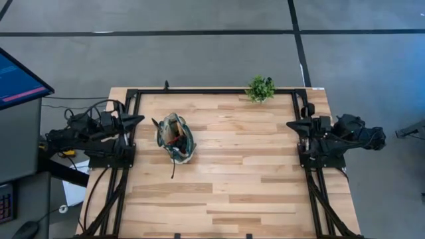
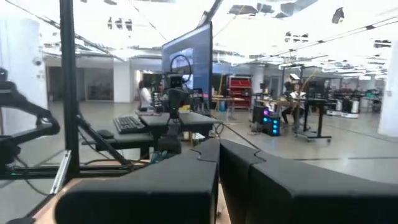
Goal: Pick & Place Garden tools in Gardening bag
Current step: Return to Home Position
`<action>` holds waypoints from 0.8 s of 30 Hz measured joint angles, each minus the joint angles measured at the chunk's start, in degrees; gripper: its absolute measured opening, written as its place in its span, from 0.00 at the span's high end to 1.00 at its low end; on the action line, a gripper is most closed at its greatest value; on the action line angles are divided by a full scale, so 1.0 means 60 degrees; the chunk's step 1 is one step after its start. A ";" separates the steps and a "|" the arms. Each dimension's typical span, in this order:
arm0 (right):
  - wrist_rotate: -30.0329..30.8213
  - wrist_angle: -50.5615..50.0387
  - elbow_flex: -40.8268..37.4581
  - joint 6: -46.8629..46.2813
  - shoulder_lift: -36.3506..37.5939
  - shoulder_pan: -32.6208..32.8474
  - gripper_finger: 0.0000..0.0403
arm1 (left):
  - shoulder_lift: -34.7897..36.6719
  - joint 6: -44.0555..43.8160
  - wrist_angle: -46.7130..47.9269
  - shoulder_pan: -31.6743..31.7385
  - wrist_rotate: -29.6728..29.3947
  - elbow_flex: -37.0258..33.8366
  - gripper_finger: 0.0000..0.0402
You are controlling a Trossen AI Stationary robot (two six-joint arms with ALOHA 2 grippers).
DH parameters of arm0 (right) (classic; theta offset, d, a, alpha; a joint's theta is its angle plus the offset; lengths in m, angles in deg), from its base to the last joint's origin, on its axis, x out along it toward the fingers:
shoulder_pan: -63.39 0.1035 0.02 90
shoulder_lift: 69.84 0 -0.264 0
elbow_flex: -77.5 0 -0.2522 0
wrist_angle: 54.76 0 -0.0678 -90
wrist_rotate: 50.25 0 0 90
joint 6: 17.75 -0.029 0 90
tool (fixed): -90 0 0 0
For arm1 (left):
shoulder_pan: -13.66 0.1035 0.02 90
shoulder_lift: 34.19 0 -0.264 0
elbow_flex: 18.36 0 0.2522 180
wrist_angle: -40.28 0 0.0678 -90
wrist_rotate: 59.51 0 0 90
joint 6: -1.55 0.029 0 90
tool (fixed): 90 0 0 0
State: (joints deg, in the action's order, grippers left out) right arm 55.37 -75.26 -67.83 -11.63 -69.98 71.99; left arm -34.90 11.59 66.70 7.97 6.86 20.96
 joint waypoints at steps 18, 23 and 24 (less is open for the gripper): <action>-0.0656 0.2540 -0.2618 -0.0271 -0.0011 0.0000 1.00 | -0.0004 -0.0511 0.0080 0.0000 0.1023 -0.0007 0.99; -0.0638 0.2836 -0.3407 -0.0498 -0.0026 0.0004 1.00 | -0.0004 -0.0583 0.0076 0.0000 0.1056 -0.0007 0.99; -0.0626 0.2804 -0.3411 -0.0655 -0.0061 0.0001 1.00 | -0.0004 -0.0623 0.0076 0.0000 0.1060 -0.0007 0.99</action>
State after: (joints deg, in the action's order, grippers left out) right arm 51.61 -58.43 -88.30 -15.56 -70.35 72.00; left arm -34.92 7.85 67.16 7.97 13.22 20.92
